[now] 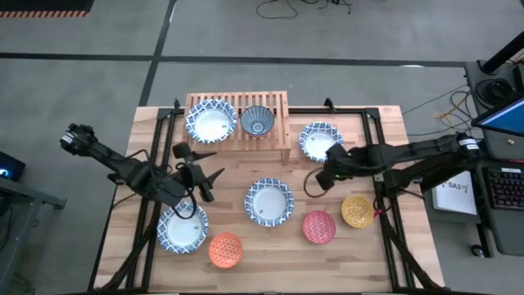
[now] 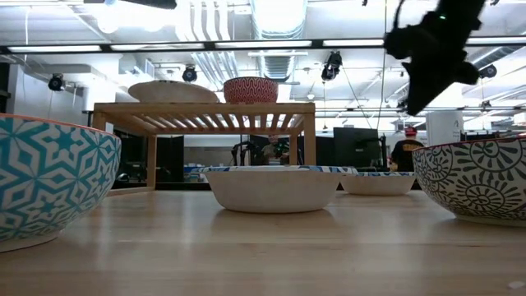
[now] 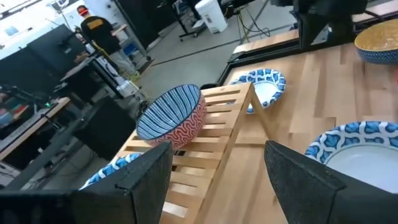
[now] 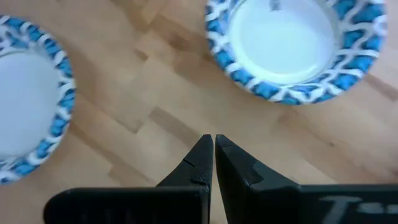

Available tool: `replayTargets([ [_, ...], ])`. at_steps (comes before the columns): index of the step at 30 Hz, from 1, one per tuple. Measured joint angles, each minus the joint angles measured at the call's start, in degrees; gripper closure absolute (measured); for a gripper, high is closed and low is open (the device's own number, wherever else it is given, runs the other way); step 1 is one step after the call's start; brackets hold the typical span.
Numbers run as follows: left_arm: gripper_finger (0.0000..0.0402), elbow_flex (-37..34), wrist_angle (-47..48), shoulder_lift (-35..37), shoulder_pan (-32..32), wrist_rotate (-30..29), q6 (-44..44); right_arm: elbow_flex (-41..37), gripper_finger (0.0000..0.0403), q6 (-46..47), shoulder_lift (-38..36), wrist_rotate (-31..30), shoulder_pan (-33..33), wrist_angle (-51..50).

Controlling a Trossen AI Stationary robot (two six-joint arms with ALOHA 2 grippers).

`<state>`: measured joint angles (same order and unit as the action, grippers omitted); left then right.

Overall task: Place and stack bowls onto a shelf
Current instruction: Stack the white pattern bowl on top of the other white pattern bowl on the shelf

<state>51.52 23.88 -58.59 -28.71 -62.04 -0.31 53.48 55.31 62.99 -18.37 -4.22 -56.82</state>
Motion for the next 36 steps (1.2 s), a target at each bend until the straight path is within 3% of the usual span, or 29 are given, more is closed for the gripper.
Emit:
replayTargets([
  [6,0.0165,-4.24,-0.52,4.64,0.02,-0.77,4.95,4.71,0.0394,-10.36,5.36,5.38,6.76,0.17],
  [14,0.0165,-12.20,-4.57,16.13,0.04,-2.63,5.61,6.14,0.0394,-19.20,11.15,10.15,16.69,0.52],
  [19,0.0168,-16.76,-12.24,21.69,0.04,-4.66,5.78,4.89,0.0394,-25.10,13.90,10.92,18.90,1.19],
  [24,0.0171,-16.82,-12.96,24.08,0.04,-6.51,4.55,4.32,0.0387,-26.86,15.41,13.13,18.87,3.61],
  [29,0.0171,-15.58,-12.87,24.07,0.04,-6.47,2.14,4.32,0.0351,-26.86,15.25,14.54,18.74,4.19],
  [36,0.0171,-15.69,-11.96,24.07,0.04,-6.44,2.38,4.32,0.0265,-26.88,15.08,14.45,18.74,5.30],
])
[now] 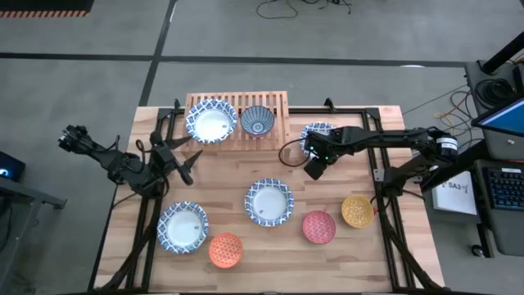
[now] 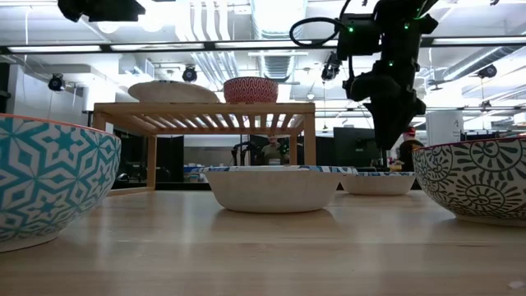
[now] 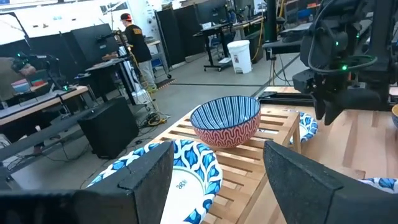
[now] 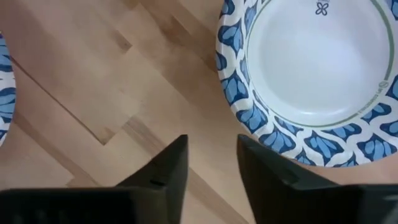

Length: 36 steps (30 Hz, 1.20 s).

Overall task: Place and stack bowls onto a shelf
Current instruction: Stack the white pattern bowl on top of the other white pattern bowl on the shelf

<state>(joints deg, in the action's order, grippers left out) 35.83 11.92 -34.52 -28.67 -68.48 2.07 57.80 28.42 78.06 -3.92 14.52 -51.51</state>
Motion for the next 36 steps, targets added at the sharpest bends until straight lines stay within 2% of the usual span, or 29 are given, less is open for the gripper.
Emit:
replayTargets([
  [3,0.0171,0.15,1.23,0.02,0.00,0.00,0.41,-0.05,0.0232,-2.21,0.00,-0.69,0.00,0.03],
  [6,0.0171,0.39,2.57,0.02,0.00,0.01,0.36,-1.27,0.0209,-9.38,0.00,-3.26,0.00,1.91],
  [11,0.0171,0.33,2.71,0.02,0.00,0.01,1.54,-7.27,0.0200,-24.86,0.00,-3.59,0.02,9.31],
  [19,0.0171,0.42,2.82,-0.04,0.00,0.01,1.50,-12.13,0.0213,-25.27,-0.04,-5.56,0.13,15.07],
  [29,0.0171,0.39,2.82,-0.34,0.00,0.03,0.76,-13.04,0.0263,-28.84,-0.04,-12.80,0.15,16.48],
  [36,0.0171,0.37,2.81,-1.45,0.00,0.04,0.43,-13.05,0.0252,-32.76,0.00,-13.57,0.15,17.82],
])
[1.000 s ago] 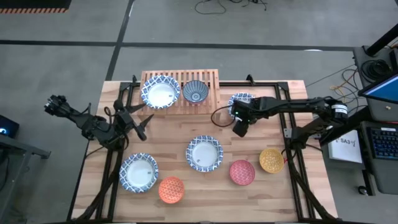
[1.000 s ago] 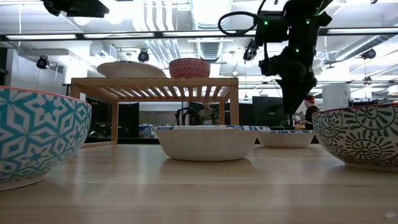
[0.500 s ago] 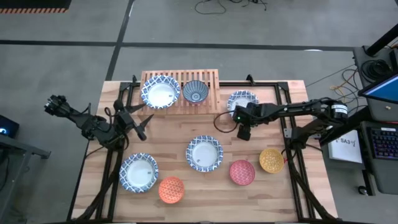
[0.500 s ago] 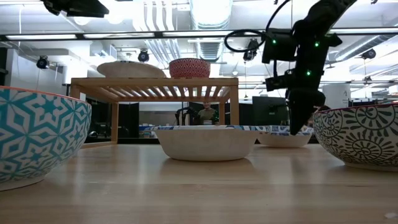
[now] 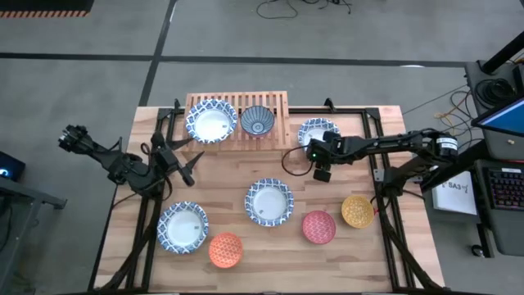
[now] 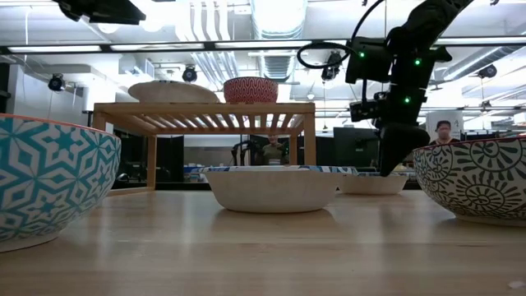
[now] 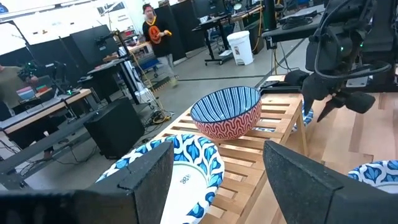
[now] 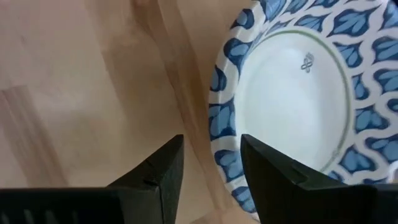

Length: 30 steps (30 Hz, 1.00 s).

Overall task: Place and stack bowls onto a shelf
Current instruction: Stack the white pattern bowl on top of the other white pattern bowl on the shelf

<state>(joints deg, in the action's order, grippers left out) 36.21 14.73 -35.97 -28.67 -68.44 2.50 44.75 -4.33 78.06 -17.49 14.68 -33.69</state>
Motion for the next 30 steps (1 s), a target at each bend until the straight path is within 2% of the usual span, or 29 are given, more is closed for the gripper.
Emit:
replayTargets([
  [5,0.0171,0.04,0.01,-0.87,0.00,0.04,0.00,-0.09,0.0242,-3.19,0.02,-3.54,0.05,0.14],
  [8,0.0171,0.07,-0.03,-1.21,0.00,0.06,0.00,-0.13,0.0250,-3.89,0.02,-2.93,0.37,0.18],
  [19,0.0171,0.33,0.31,-1.44,-0.01,0.08,0.00,-3.37,0.0312,-2.78,0.04,-0.59,1.01,3.78],
  [26,0.0171,0.07,0.34,-1.44,-0.02,0.06,-1.00,-3.24,0.0385,-3.30,0.04,-0.77,1.01,3.83],
  [30,0.0171,0.09,0.36,-1.48,-0.02,0.01,-0.28,-1.10,0.0390,-3.15,-0.36,-1.06,0.51,0.50],
])
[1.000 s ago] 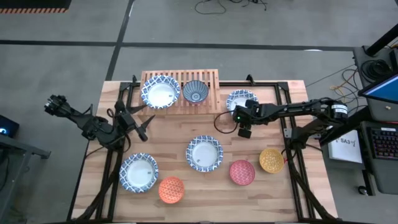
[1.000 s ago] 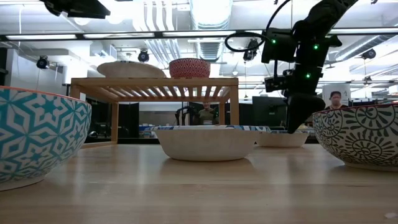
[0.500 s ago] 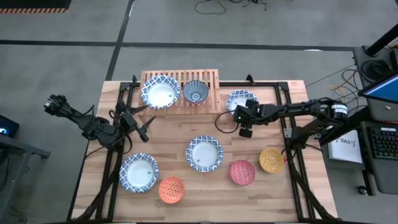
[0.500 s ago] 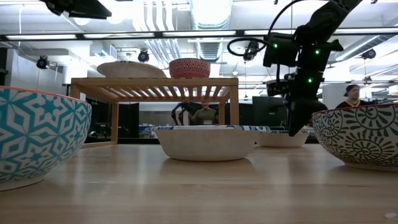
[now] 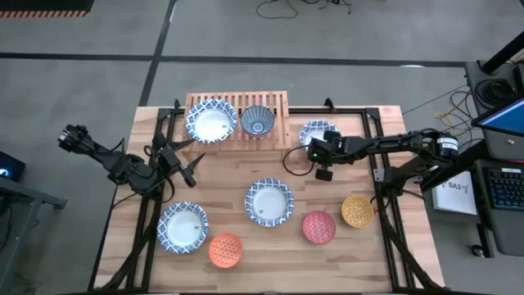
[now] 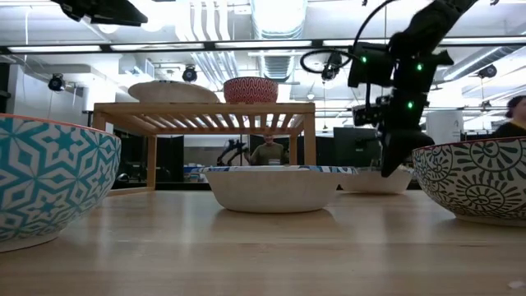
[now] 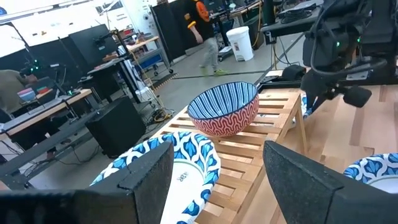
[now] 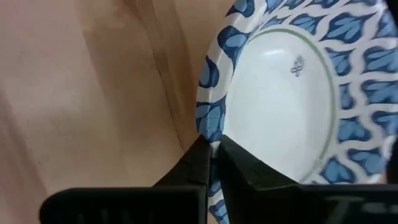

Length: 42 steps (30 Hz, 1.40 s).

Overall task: Place and stack bowls onto a shelf
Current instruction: Stack the white pattern bowl on top of the other white pattern bowl on the shelf

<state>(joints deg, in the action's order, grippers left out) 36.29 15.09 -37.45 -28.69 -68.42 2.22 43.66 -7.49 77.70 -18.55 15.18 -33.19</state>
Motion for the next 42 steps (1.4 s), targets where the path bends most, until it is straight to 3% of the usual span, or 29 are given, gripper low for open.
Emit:
replayTargets([
  [11,0.0171,1.47,0.02,0.70,0.00,-0.14,-1.68,20.58,0.0392,3.09,-4.12,-14.32,-1.32,-24.02],
  [18,0.0171,1.46,3.63,2.94,0.00,-2.93,-2.17,37.05,0.0392,-2.45,-2.70,-19.14,-2.85,-24.31],
  [26,0.0171,1.46,7.02,5.66,0.00,-3.23,-4.95,55.80,0.0392,-14.66,9.26,-19.94,-6.47,-17.99],
  [33,0.0171,1.42,12.11,6.70,0.00,-2.99,-9.00,74.94,0.0392,-24.89,25.56,-13.95,-7.11,-18.08],
  [39,0.0171,1.42,12.27,7.03,0.00,-2.93,-9.25,90.23,0.0392,-33.74,37.44,-13.78,-7.46,-19.21],
  [42,0.0171,1.42,12.39,7.04,0.00,-2.93,-9.25,89.67,0.0392,-38.11,38.94,-12.34,-7.44,-14.83],
])
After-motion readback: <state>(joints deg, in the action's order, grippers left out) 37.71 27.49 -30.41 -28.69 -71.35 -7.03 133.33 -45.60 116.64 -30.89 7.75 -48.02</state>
